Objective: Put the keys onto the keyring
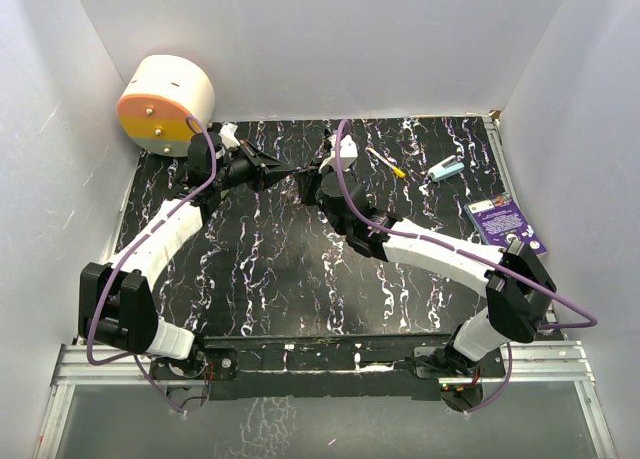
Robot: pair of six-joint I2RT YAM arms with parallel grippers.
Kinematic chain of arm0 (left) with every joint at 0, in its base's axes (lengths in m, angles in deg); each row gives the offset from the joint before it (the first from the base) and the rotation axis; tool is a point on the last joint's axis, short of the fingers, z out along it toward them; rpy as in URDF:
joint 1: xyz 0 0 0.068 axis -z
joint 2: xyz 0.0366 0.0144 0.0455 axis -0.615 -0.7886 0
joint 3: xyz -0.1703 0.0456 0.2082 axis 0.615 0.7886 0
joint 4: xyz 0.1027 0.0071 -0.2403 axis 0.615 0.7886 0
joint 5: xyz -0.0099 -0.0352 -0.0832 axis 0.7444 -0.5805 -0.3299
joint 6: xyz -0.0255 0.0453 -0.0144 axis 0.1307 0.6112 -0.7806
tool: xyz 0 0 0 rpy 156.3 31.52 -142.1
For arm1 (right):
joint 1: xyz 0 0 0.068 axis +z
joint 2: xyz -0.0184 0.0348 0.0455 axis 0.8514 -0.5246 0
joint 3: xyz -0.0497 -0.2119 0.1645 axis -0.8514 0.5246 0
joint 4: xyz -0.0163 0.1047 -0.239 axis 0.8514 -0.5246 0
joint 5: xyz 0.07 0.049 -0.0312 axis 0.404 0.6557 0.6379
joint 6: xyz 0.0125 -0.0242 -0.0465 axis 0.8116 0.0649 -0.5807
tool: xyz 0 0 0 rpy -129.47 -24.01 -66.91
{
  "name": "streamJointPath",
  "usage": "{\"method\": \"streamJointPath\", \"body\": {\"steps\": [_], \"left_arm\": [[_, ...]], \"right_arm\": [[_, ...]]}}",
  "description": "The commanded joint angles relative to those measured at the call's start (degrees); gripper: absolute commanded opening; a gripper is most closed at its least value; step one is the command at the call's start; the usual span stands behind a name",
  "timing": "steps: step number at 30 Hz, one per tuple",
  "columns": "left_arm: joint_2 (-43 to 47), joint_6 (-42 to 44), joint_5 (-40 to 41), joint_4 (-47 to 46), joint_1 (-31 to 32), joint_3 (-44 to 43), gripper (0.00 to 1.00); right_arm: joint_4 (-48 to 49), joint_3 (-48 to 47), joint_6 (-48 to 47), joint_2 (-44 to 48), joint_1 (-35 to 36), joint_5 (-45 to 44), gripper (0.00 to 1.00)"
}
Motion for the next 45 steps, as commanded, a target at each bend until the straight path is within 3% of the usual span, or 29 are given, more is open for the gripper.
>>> {"method": "streamJointPath", "body": {"steps": [1, 45], "left_arm": [[2.8, 0.9, -1.2, 0.5, 0.7, 0.4, 0.0], [2.8, -0.3, -3.8, 0.1, 1.1, -1.1, 0.0]], "right_arm": [[6.1, -3.8, 1.2, 0.4, -0.4, -0.7, 0.08], [3.9, -5.2, 3.2, -2.3, -0.5, -3.9, 0.08]]}}
